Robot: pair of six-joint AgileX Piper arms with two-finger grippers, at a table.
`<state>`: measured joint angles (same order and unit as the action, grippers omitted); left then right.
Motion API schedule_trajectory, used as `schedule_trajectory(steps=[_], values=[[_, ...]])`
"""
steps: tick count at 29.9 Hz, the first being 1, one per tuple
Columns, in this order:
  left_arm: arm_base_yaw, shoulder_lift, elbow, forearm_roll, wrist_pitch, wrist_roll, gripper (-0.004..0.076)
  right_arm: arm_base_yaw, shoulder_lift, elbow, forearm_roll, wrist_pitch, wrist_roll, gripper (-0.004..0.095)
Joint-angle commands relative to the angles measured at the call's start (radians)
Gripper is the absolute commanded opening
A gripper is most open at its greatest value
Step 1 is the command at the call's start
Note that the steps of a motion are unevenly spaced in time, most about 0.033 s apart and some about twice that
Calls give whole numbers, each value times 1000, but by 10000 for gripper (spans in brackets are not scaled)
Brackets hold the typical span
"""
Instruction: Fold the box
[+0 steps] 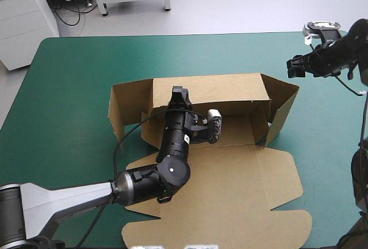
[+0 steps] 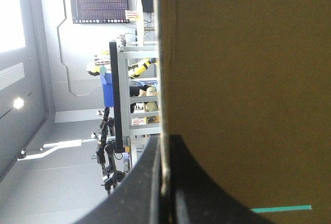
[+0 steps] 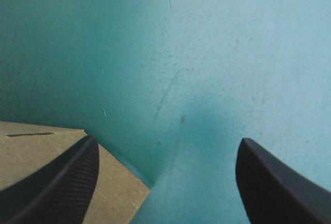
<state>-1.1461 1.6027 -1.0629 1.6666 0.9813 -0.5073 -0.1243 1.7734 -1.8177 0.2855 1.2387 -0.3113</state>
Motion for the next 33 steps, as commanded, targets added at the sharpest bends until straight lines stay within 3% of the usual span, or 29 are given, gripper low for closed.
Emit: schedule_trajectory(steps=[1,7,15,22,29,33], values=[[-5,-39,-25,76,48,-13,-32,-5,-38,14,46,6,-45,684],[-5,-39,-25,76,48,-13,-32,-8,-90,159,140,-20,-199,684],[-5,-39,-25,76,48,-13,-32,-25,-166,336,168,9,-437,684],[-5,-39,-25,76,35,-13,-32,-25,-204,459,185,9,-519,684],[-5,-39,-25,76,35,-13,-32,-25,-204,517,324,9,-677,684],[-5,-39,-25,76,35,-13,-32,-25,-204,517,338,9,-693,684]])
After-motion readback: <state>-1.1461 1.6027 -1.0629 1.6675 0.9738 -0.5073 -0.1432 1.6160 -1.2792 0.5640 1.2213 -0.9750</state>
